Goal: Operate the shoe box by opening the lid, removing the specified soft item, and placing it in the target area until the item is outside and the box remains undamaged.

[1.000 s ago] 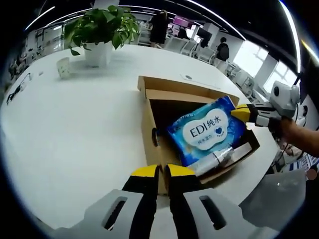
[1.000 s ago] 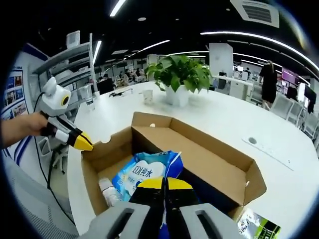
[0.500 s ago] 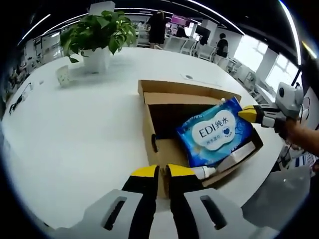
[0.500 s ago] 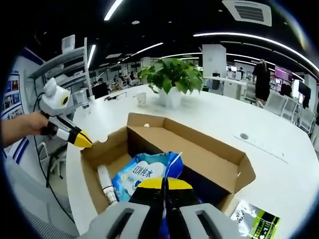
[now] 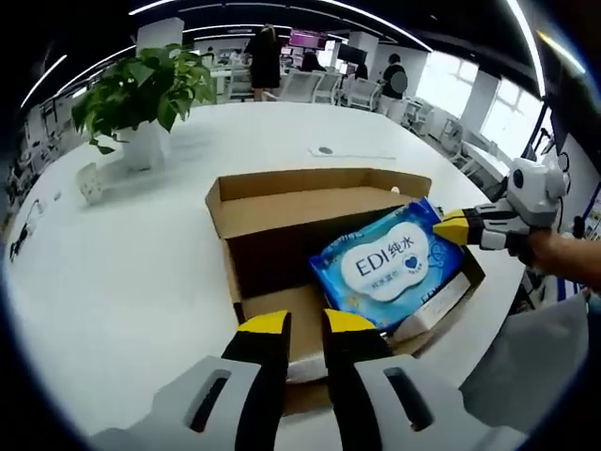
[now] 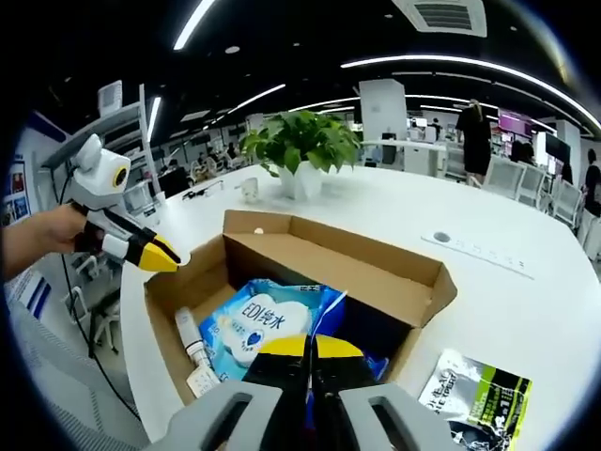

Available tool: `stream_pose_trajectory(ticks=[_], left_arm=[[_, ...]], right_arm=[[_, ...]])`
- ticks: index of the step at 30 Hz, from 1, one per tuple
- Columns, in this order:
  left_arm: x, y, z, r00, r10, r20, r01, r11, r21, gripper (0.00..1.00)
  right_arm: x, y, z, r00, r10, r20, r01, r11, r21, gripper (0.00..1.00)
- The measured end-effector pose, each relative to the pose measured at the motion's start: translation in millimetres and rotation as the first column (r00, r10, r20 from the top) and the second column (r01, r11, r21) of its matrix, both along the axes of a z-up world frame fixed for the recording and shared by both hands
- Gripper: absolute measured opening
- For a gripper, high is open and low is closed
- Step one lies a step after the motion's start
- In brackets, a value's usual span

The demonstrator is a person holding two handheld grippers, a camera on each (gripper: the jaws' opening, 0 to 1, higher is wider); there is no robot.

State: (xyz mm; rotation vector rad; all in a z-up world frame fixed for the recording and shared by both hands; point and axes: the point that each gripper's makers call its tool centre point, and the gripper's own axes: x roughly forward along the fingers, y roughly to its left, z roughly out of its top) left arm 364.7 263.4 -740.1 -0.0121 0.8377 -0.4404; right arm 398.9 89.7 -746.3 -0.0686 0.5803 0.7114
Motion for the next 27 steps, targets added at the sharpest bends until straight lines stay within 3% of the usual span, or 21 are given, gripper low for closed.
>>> stream_pose_trajectory(ticks=[13,18,21,27], left_arm=[[7.6,-31,-25.8,0.995,-0.057,-0.081,0.056,0.998,-0.016,0.18],[7.6,-35,-31.6,0.993,-0.047,-0.111,0.04,0.997,-0.063,0.19],[5.8,-43,-32.6,0.99,-0.039,-0.136,0.021,0.991,-0.13,0.18],[2.0,-51,-44.7,0.982,-0.046,-0.183,0.016,0.986,-0.164,0.17]], right_arm=[[0,-12,-9.6,1.0,-0.014,-0.005,0.014,0.999,-0.039,0.0],[0,-15,-11.9,1.0,0.0,0.009,0.0,0.997,-0.072,0.0],[0,-16,-14.1,1.0,0.01,0.021,-0.008,0.995,-0.097,0.0],[1,-17,-15.6,1.0,0.014,0.027,-0.01,0.993,-0.114,0.0]])
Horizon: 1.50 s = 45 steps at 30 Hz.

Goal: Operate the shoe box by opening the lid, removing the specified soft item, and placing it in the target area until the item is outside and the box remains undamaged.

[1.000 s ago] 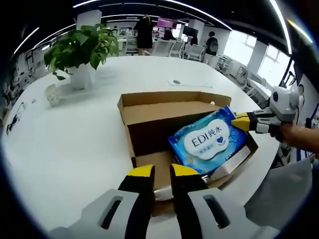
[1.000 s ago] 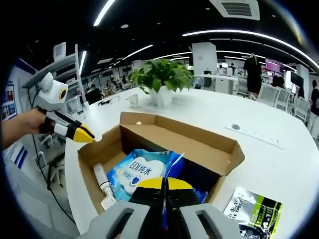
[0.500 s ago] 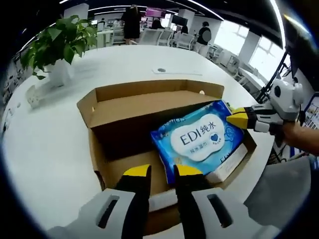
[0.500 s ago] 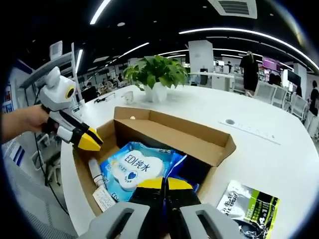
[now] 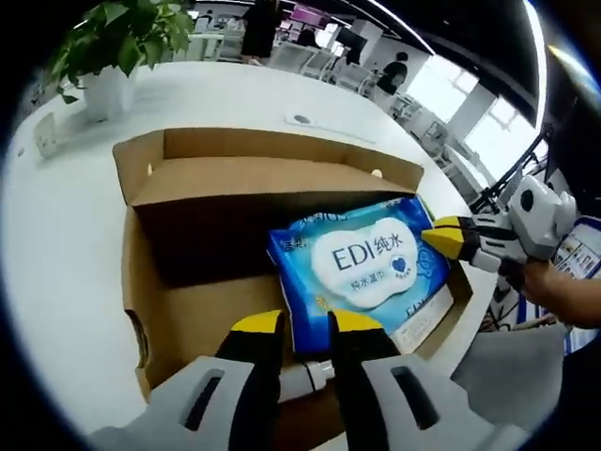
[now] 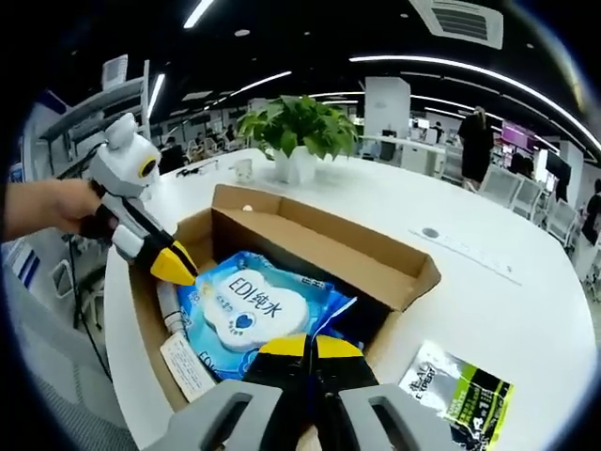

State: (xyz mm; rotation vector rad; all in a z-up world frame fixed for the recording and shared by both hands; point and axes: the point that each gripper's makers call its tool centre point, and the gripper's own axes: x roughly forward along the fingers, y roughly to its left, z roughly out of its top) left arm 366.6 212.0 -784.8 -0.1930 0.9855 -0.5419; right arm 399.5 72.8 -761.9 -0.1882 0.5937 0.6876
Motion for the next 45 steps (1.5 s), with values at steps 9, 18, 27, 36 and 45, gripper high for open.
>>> stream_pose_trajectory(ticks=[9,18,27,36,45], left_arm=[[-5.0,-8,-9.2,0.999,-0.007,-0.039,0.006,1.0,-0.03,0.15],[-4.2,-8,-12.4,0.999,0.006,-0.034,-0.007,1.0,-0.03,0.07],[-2.0,-3,-4.6,1.0,0.012,-0.015,-0.012,0.999,-0.048,0.0],[-2.4,-3,-1.6,1.0,0.015,-0.002,-0.015,0.999,-0.047,0.0],[-2.3,-2,6.6,0.999,0.023,0.023,-0.021,0.998,-0.055,0.0]], right_arm=[[-1,-2,-2.4,1.0,-0.002,0.002,0.002,1.0,0.002,0.0],[-1,-3,-1.7,1.0,-0.023,-0.017,0.024,0.999,0.042,0.0],[-3,-1,2.2,1.0,-0.015,-0.014,0.016,0.997,0.071,0.0],[-4,-2,1.8,1.0,-0.02,-0.024,0.022,0.997,0.068,0.0],[-5,-2,9.7,0.999,-0.027,-0.019,0.028,0.996,0.09,0.0]])
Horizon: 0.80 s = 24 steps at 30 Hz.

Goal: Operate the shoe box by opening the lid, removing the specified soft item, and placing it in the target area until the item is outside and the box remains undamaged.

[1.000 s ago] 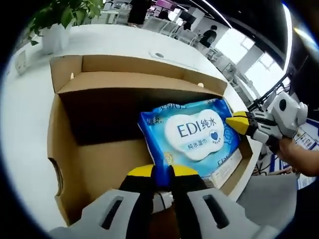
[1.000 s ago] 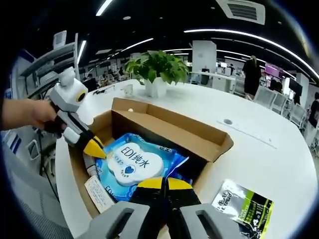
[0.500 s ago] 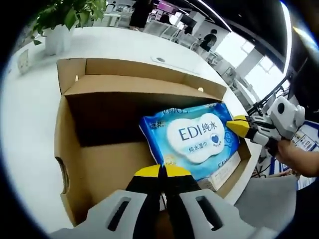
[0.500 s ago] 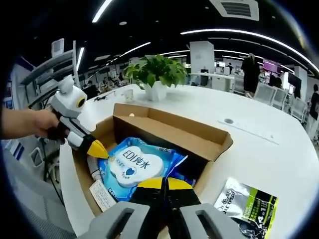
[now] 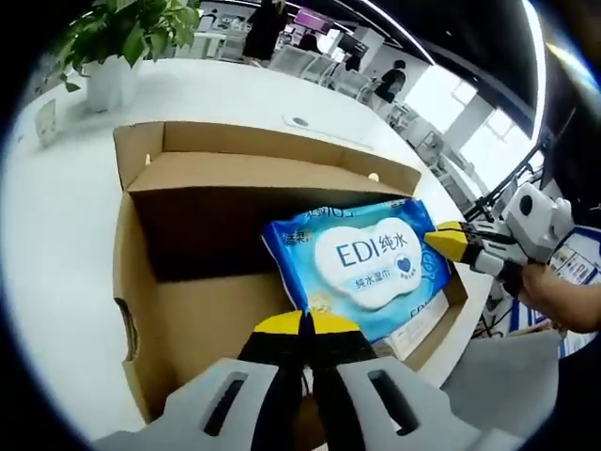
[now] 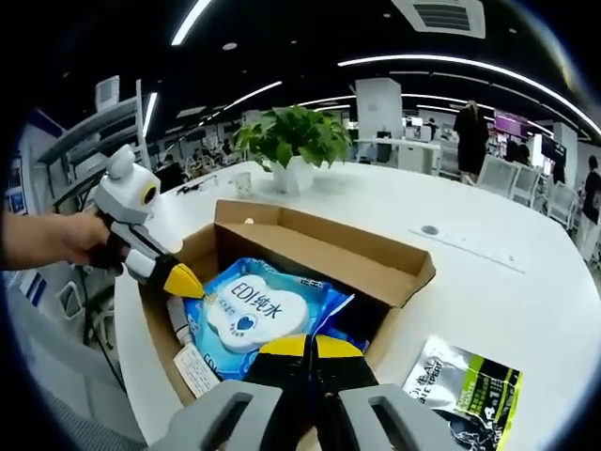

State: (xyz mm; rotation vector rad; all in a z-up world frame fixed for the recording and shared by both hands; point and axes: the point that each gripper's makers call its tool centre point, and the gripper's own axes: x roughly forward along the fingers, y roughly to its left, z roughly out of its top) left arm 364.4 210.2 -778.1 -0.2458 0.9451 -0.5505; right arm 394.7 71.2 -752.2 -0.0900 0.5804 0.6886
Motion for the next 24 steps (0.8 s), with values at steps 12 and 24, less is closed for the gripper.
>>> stream_pose_trajectory(ticks=[12,24], left_arm=[[-0.9,-5,18.3,0.999,0.001,0.046,-0.001,1.0,-0.017,0.0],[-5.0,-10,37.2,0.997,-0.004,0.073,0.006,1.0,-0.031,0.0]], right_arm=[[-2,-7,14.0,1.0,-0.011,0.002,0.011,1.0,0.029,0.0],[-7,-13,29.4,1.0,-0.016,0.009,0.015,0.998,0.053,0.0]])
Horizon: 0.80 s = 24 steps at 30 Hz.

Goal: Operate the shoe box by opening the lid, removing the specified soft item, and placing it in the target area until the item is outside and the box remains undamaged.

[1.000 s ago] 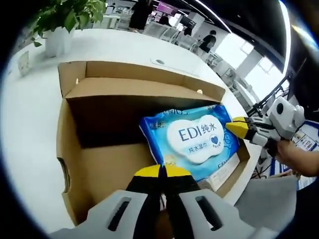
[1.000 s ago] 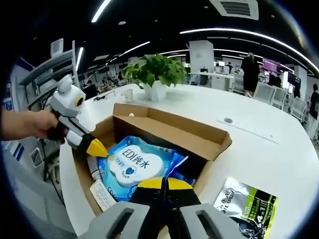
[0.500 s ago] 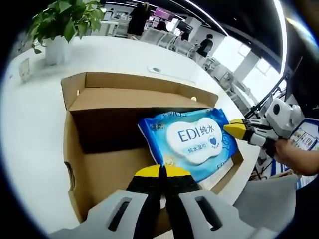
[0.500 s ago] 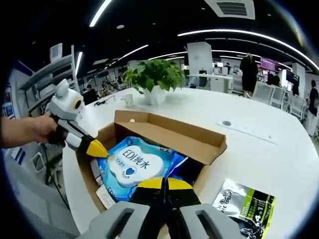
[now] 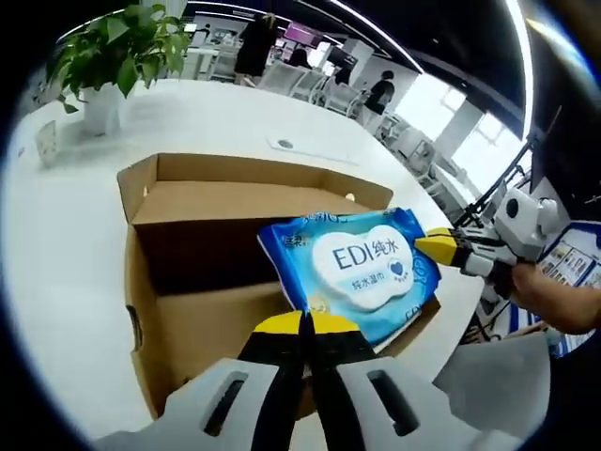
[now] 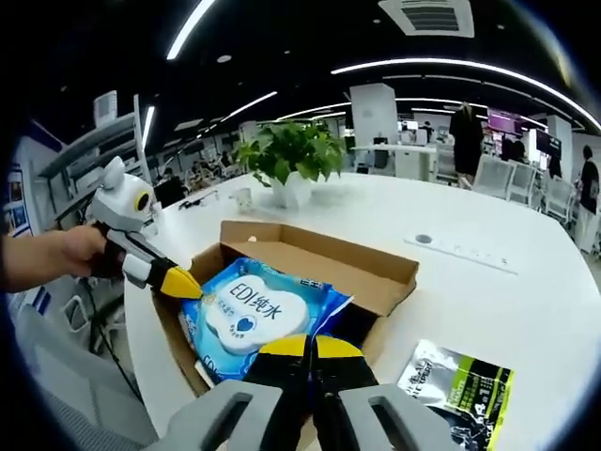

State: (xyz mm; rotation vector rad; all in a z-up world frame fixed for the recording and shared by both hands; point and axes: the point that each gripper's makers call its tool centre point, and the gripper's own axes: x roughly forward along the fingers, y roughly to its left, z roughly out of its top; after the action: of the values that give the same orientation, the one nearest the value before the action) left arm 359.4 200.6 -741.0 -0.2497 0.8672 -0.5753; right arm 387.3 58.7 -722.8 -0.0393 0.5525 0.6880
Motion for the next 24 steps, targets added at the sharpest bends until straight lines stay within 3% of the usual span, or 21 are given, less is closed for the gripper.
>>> stream_pose_trajectory(ticks=[24], left_arm=[[2.5,-45,23.8,0.998,-0.052,0.022,0.053,0.998,-0.022,0.0]], right_arm=[[-5,-48,19.4,0.998,-0.066,0.006,0.066,0.998,0.005,0.0]])
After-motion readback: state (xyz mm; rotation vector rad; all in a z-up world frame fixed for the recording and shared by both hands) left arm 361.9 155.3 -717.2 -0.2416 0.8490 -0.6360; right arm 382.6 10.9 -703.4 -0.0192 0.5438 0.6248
